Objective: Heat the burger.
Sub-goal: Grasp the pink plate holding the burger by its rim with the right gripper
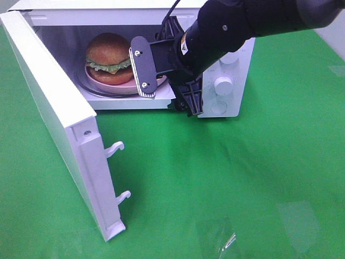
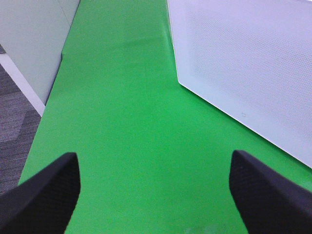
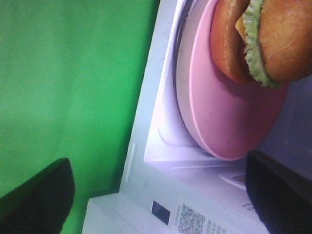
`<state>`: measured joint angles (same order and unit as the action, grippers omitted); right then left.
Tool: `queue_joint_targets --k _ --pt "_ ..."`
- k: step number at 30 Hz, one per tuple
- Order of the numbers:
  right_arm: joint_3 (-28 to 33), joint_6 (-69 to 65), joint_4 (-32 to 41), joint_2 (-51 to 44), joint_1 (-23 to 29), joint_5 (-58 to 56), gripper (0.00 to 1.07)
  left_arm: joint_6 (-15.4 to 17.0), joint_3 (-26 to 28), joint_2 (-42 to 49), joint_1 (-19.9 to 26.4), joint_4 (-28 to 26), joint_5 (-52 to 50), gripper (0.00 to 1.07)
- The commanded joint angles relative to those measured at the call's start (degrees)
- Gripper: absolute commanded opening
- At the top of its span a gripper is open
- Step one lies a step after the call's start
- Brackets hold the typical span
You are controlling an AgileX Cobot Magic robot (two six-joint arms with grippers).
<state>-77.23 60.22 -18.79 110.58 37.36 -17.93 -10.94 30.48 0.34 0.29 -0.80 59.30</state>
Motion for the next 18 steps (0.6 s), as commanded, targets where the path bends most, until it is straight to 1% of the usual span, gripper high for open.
queue_joint_targets --k 1,4,5,6,7,8,9,10,11,12,13,17,18 --pt "-1.5 -0.4 0.1 1.5 0.1 0.9 0.92 0.0 -0.1 0.9 -0.1 -0.2 -0.7 0.77" --pt "-3.2 -0.7 0.1 4.0 0.1 1.6 0.91 0.0 -0.1 0.9 -0.1 -0.2 -0.7 0.77" --pt "-4.9 -1.1 0.3 5.7 0.1 1.7 0.91 0.0 -0.1 0.9 -0.1 -0.2 -0.7 0.77" --pt "-4.9 -1.1 0.3 5.7 0.1 1.7 0.91 0.0 -0.1 0.9 -0.1 -0.2 -0.7 0.77" --pt "-6.7 -1.4 0.4 7.4 0.1 1.7 0.90 0.0 -0.1 0.9 -0.1 -0.2 -0.7 0.77" --pt "-6.7 -1.4 0.4 7.4 0.1 1.7 0.90 0.0 -0.1 0.9 -0.1 -0.2 -0.7 0.77" --pt "-8.4 -1.9 0.5 9.1 0.1 1.5 0.90 0.0 -0.1 0.9 -0.1 -0.2 -0.7 0.77" --pt "-8.4 -1.9 0.5 9.1 0.1 1.5 0.90 0.0 -0.1 0.9 -0.1 -0.2 -0.7 0.77" --pt "-10.2 -2.9 0.5 10.8 0.1 1.5 0.89 0.0 -0.1 0.9 -0.1 -0.2 -0.7 0.77" --pt "-10.2 -2.9 0.5 10.8 0.1 1.5 0.89 0.0 -0.1 0.9 -0.1 -0.2 -0.7 0.77" --pt "-12.1 -3.7 0.5 12.5 0.1 1.4 0.89 0.0 -0.1 0.9 -0.1 -0.2 -0.7 0.77" --pt "-14.2 -4.1 0.5 14.6 0.1 1.4 0.88 0.0 -0.1 0.9 -0.1 -0.2 -0.7 0.77" --pt "-15.8 -4.1 0.5 15.8 0.1 1.3 0.87 0.0 -0.1 0.9 -0.1 -0.2 -0.7 0.77"
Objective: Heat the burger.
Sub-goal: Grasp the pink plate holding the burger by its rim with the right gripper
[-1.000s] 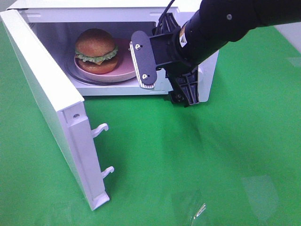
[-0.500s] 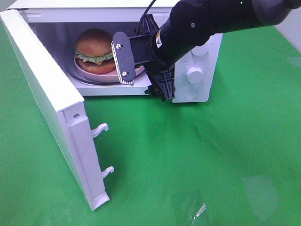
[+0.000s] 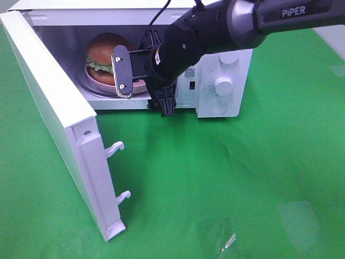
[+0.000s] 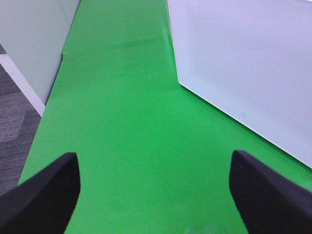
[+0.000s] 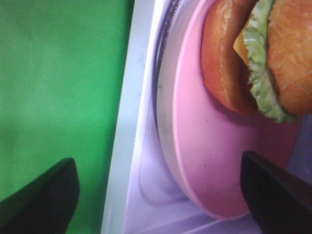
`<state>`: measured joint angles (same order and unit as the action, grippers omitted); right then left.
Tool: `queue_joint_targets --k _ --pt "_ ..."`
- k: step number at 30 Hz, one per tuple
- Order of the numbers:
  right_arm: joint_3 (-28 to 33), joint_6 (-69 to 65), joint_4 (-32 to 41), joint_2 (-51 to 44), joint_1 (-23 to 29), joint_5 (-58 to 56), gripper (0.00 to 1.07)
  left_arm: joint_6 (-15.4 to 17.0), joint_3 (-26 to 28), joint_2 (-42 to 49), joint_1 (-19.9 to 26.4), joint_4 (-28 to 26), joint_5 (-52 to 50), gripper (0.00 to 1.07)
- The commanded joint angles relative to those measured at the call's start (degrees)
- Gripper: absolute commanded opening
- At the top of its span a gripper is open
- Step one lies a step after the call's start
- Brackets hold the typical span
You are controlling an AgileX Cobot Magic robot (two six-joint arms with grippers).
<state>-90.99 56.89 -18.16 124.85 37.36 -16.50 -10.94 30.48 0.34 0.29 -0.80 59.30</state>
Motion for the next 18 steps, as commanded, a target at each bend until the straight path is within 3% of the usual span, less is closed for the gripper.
queue_joint_targets --k 1,18 --pt "-2.0 -0.7 -0.2 1.5 0.1 -0.2 0.87 0.0 -0.1 0.9 -0.1 -0.2 -0.7 0.77" --pt "-14.1 -1.0 4.9 12.4 0.0 -1.7 0.85 0.0 -0.1 0.9 -0.1 1.7 -0.7 0.77"
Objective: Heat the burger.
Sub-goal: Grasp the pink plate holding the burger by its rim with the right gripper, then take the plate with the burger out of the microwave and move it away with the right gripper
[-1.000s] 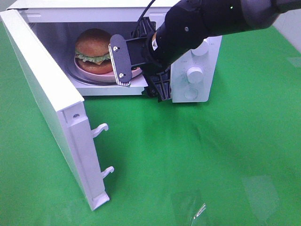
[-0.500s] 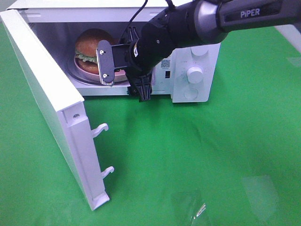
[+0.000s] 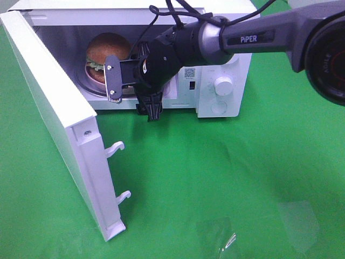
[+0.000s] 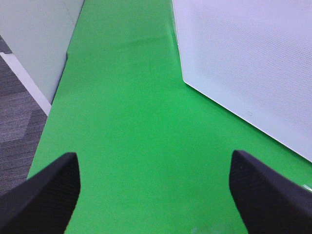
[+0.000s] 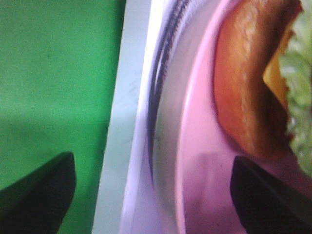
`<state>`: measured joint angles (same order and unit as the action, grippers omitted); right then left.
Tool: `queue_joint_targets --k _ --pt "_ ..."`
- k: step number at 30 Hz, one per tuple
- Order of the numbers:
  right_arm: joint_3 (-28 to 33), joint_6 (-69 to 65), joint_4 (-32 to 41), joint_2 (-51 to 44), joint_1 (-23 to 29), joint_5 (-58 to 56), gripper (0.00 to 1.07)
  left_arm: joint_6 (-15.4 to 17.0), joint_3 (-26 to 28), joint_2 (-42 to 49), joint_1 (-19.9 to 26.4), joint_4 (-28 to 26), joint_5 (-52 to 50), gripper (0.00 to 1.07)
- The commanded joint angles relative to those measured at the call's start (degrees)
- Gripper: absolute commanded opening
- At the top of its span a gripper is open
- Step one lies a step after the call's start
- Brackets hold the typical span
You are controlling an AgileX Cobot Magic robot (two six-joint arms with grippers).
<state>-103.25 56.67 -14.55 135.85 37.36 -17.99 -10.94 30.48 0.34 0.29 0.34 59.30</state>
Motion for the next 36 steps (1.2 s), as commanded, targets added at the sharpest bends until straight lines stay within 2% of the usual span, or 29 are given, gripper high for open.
queue_joint_targets --k 1,6,8,11,12,13,14,15,17,18,19,20,21,25,30,36 --pt "-3.0 -0.7 2.2 2.5 0.0 -0.2 0.84 0.0 -0.1 0.9 -0.1 0.5 -0.7 0.77" --pt "-3.8 -0.7 2.6 3.4 0.0 0.2 0.81 0.0 -0.1 0.9 -0.1 0.5 -0.7 0.77" --pt "-3.8 -0.7 2.9 3.8 0.0 0.2 0.74 0.0 -0.1 0.9 -0.1 0.6 -0.7 0.77" --pt "-3.8 -0.7 3.4 3.8 -0.1 0.1 0.71 0.0 -0.1 0.9 -0.1 0.6 -0.7 0.77" --pt "-3.8 -0.7 4.1 3.8 -0.1 0.1 0.62 0.0 -0.1 0.9 -0.1 0.6 -0.7 0.77" --pt "-3.8 -0.7 4.1 3.8 -0.1 0.1 0.62 0.0 -0.1 0.9 -0.1 0.6 -0.7 0.77" --pt "-3.8 -0.7 4.9 3.8 -0.1 -0.1 0.51 0.0 -0.1 0.9 -0.1 0.6 -0.7 0.77" --pt "-3.8 -0.7 4.9 3.8 -0.1 -0.1 0.51 0.0 -0.1 0.9 -0.1 0.6 -0.7 0.77" --pt "-3.8 -0.7 6.9 3.4 0.1 -0.6 0.21 0.0 -0.1 0.9 -0.1 0.6 -0.7 0.77" --pt "-3.8 -0.7 6.9 3.4 0.1 -0.6 0.21 0.0 -0.1 0.9 -0.1 0.6 -0.7 0.77" --pt "-3.8 -0.7 8.7 2.8 0.1 -1.7 0.08 0.0 -0.1 0.9 -0.1 0.6 -0.7 0.77" --pt "-3.8 -0.7 8.7 2.8 0.1 -1.7 0.08 0.0 -0.1 0.9 -0.1 0.6 -0.7 0.77" --pt "-3.8 -0.7 11.5 1.7 0.1 -2.8 0.02 0.0 -0.1 0.9 -0.1 0.6 -0.7 0.77" --pt "-3.8 0.7 14.1 0.6 0.1 -4.5 0.00 0.0 -0.1 0.9 -0.1 0.6 -0.7 0.77" --pt "-3.8 6.1 14.6 -1.0 0.1 -12.7 0.00 0.0 -0.1 0.9 -0.1 0.6 -0.7 0.77" --pt "-3.3 9.9 15.3 -3.2 0.1 -16.7 0.00 0.0 -0.1 0.9 -0.1 0.6 -0.7 0.77"
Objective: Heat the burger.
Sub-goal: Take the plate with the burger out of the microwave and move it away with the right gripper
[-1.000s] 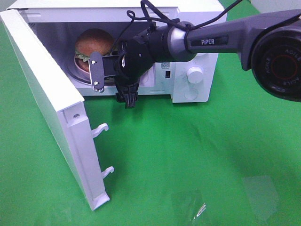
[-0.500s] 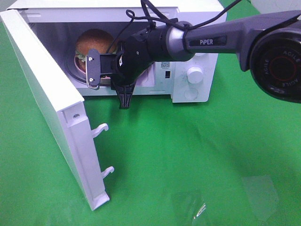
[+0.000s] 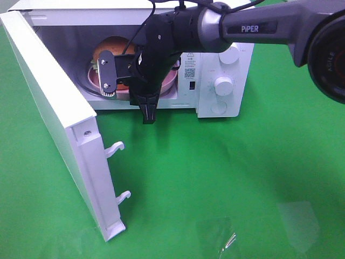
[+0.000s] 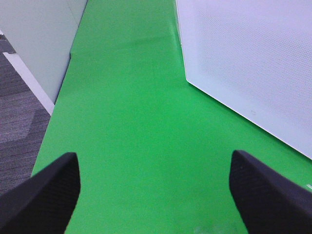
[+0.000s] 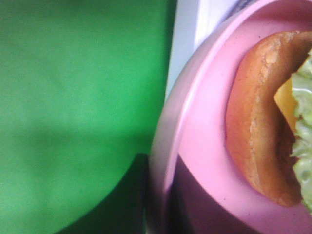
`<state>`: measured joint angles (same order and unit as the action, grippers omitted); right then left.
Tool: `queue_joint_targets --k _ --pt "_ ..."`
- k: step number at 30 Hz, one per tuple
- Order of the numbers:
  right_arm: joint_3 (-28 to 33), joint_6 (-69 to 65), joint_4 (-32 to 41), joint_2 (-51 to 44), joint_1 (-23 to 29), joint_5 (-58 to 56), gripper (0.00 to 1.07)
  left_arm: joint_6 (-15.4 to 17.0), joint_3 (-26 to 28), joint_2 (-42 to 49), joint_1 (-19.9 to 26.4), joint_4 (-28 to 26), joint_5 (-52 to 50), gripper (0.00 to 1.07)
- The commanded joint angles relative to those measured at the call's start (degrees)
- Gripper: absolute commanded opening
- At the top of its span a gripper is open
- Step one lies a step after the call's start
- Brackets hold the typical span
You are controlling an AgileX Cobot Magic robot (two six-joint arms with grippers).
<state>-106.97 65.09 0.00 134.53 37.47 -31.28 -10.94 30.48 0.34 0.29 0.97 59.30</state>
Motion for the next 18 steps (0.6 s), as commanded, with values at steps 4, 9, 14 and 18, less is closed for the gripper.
queue_joint_targets --k 4,9,14,18 --pt "3.6 3.0 -0.6 -3.8 0.0 -1.0 0.00 0.0 -0.1 0.9 -0.1 0.0 -0.7 0.77" --pt "11.5 4.5 -2.3 -7.4 -0.1 4.5 0.00 0.0 -0.1 0.9 -0.1 0.0 -0.7 0.77" --pt "17.8 9.1 -2.3 -11.3 -0.1 10.7 0.00 0.0 -0.1 0.9 -0.1 0.0 -0.7 0.77" --pt "22.8 10.5 -2.5 -13.9 -0.1 15.9 0.00 0.0 -0.1 0.9 -0.1 0.0 -0.7 0.77"
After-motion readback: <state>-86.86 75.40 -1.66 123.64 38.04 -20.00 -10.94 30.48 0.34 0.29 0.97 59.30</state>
